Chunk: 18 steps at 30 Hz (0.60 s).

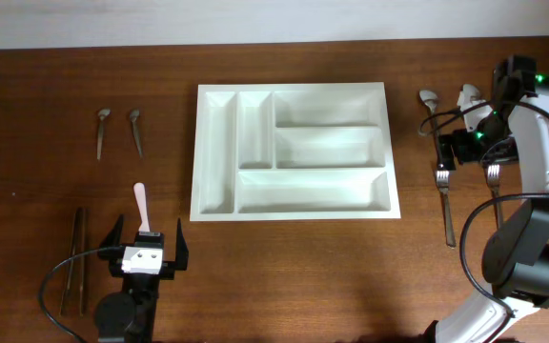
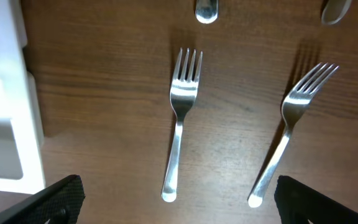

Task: Pack container
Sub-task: 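Move the right gripper over the left silver fork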

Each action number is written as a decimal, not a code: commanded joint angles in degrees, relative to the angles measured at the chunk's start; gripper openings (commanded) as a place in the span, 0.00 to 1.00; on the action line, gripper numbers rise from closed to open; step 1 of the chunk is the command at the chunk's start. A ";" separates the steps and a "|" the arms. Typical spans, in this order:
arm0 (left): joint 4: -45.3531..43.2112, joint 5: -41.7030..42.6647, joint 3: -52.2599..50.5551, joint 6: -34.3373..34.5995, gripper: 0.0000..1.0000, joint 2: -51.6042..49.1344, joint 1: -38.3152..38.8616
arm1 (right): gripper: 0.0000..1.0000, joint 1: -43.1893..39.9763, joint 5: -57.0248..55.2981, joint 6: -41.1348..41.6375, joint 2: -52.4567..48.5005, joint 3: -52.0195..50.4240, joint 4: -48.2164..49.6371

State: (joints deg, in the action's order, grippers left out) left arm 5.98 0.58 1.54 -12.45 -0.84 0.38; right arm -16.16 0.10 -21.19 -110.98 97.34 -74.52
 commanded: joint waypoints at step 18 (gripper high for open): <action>-0.15 -0.42 -0.44 -0.07 0.99 0.48 -0.28 | 0.99 -3.48 0.81 3.48 -0.42 -10.27 3.69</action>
State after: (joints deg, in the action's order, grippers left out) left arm 6.00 0.58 1.54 -12.43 -0.84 0.38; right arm -19.51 0.62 -17.98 -110.98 90.21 -70.94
